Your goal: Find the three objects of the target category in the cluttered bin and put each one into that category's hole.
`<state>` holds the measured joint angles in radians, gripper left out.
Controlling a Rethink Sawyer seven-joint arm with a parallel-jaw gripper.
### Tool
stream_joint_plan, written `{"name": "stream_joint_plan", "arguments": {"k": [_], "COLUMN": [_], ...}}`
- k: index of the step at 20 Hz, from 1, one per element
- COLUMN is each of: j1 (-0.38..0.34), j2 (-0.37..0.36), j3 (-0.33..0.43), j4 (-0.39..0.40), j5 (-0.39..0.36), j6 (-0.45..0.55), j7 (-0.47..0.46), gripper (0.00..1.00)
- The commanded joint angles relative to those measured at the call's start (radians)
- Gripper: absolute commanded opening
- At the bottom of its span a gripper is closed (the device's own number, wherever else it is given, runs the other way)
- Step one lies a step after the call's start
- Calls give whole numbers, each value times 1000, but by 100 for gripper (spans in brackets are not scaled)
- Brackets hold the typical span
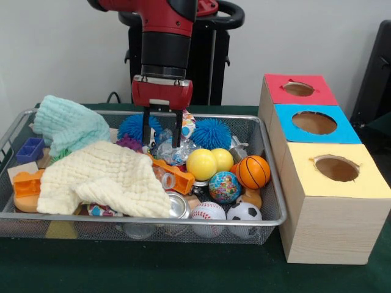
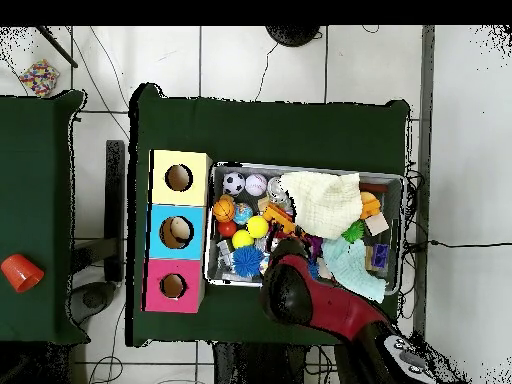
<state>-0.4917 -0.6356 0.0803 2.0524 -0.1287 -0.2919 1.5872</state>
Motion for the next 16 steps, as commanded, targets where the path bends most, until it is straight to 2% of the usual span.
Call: {"name": "stream_joint_plan", "arguments": {"k": [1,5,10,16], "j1": [33,28,-7,-39], "j2": [21,40,59,53], "j3": [22,39,97,143], "j4": [-154,-143,-102,-94], "j5": [69,88,90,64], "j6": [125,148,187,245], "j7": [141,163,183,155], "gripper": [100,100,100,100]}}
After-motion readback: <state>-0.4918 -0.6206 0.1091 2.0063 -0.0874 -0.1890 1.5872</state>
